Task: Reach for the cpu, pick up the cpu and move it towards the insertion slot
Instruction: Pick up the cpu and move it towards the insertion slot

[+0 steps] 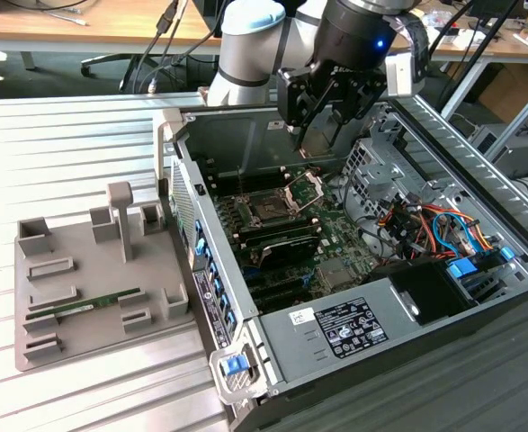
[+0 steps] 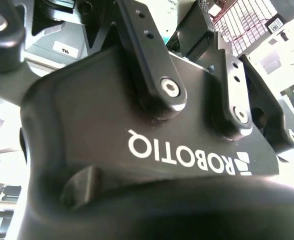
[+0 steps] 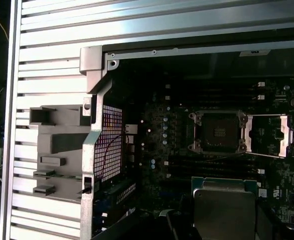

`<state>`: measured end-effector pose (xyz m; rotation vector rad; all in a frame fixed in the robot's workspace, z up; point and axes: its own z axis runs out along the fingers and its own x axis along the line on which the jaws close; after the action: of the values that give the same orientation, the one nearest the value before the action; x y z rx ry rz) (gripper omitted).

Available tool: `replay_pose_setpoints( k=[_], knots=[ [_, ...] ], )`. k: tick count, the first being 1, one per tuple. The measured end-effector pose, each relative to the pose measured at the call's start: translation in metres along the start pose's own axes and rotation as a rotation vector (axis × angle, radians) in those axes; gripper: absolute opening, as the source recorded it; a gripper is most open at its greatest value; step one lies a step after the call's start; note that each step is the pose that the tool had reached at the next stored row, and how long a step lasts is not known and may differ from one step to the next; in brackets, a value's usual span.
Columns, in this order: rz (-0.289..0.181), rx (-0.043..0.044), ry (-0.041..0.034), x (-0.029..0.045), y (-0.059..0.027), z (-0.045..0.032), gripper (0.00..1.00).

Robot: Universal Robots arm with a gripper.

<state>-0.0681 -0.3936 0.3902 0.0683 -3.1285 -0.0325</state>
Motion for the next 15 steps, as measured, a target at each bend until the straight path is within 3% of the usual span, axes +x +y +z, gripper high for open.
replay_pose_setpoints(
  k=[15],
  knots=[
    [0.000,0.0001,0.0000,-0.0023,-0.0002,0.0017,0.55]
  ],
)
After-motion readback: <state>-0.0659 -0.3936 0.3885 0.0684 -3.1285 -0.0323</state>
